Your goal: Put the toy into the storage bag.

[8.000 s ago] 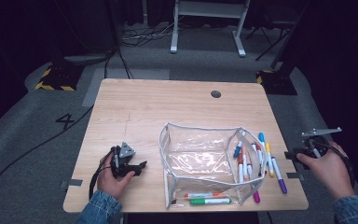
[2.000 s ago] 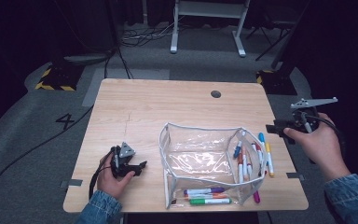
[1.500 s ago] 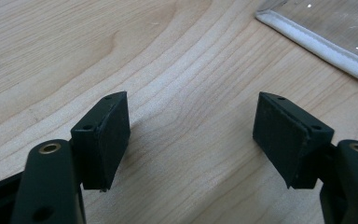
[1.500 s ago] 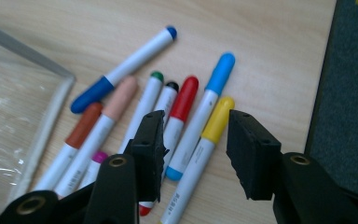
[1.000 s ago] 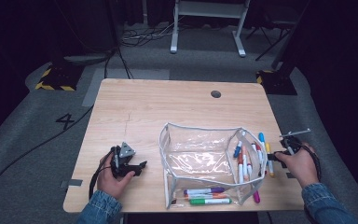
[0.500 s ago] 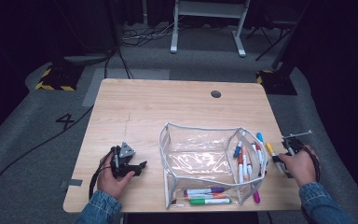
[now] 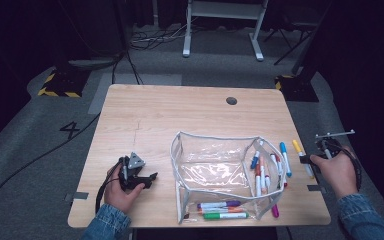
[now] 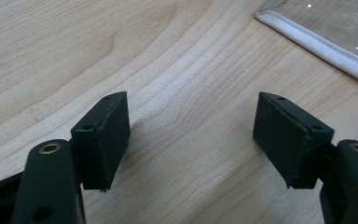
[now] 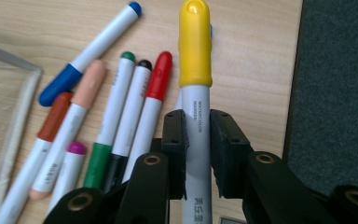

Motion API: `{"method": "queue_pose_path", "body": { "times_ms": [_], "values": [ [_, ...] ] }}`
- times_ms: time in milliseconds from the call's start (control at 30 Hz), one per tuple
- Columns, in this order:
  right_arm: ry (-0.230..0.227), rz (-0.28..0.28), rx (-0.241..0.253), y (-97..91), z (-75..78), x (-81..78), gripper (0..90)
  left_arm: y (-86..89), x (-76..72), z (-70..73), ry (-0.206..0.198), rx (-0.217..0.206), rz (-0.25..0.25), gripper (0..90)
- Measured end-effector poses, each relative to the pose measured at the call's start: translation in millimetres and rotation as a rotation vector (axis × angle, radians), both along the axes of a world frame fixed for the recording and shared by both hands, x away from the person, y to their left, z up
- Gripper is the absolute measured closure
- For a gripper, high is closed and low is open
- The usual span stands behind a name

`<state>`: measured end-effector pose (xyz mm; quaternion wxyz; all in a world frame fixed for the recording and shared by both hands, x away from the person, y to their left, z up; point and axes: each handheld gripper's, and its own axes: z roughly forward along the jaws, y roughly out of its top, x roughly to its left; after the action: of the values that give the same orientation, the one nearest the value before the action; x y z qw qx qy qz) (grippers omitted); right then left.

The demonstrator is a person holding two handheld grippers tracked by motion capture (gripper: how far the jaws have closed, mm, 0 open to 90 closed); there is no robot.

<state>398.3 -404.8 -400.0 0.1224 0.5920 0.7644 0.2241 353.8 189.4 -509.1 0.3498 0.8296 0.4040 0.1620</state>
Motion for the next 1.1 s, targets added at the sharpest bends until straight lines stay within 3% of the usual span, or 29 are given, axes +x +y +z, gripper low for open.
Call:
{"method": "queue_pose_path", "body": {
  "times_ms": [33, 167, 300, 367, 433, 500, 600, 700, 733, 900, 1100],
  "values": [
    [-0.021, 0.015, 0.002, 1.1, 11.2, -2.3, 76.8, 0.0, 0.0, 0.0, 0.000, 0.000, 0.000, 27.7],
    [-0.044, 0.038, 0.004, 4.0, 25.6, -5.9, 76.8, -0.1, 0.0, -0.1, 0.001, -0.002, 0.000, 27.7],
    [-0.088, 0.102, 0.010, 13.4, 53.1, -11.8, 76.8, -0.1, 0.0, 0.0, 0.000, 0.001, 0.000, 27.7],
    [-0.094, 0.109, 0.012, 15.4, 57.6, -12.9, 76.8, -0.1, 0.0, 0.0, -0.001, 0.001, 0.001, 27.7],
    [-0.115, 0.149, 0.018, 24.7, 76.1, -17.0, 76.9, -0.1, 0.0, 0.0, 0.000, 0.001, 0.000, 27.7],
    [-0.119, 0.159, 0.015, 27.1, 80.1, -17.9, 76.9, 0.0, 0.0, 0.0, 0.000, 0.000, 0.000, 27.7],
    [-0.144, 0.216, 0.014, 43.6, 100.4, -23.3, 76.9, 0.0, 0.0, 0.0, 0.000, 0.000, 0.000, 27.7],
    [-0.153, 0.247, 0.011, 51.9, 108.0, -25.6, 76.9, -0.1, 0.0, 0.0, -0.001, 0.001, 0.001, 27.7],
    [-0.160, 0.290, -0.002, 61.3, 115.4, -27.9, 76.9, -0.1, 0.0, -0.1, 0.000, 0.001, 0.001, 27.7],
    [-0.169, 0.368, -0.026, 85.4, 131.3, -34.1, 76.8, -0.1, 0.0, -0.1, -0.001, 0.000, 0.001, 27.7],
    [-0.169, 0.445, -0.037, 109.4, 140.5, -39.4, 76.8, -0.3, -0.2, -0.2, 0.002, -0.004, 0.003, 27.7]
  ]
}}
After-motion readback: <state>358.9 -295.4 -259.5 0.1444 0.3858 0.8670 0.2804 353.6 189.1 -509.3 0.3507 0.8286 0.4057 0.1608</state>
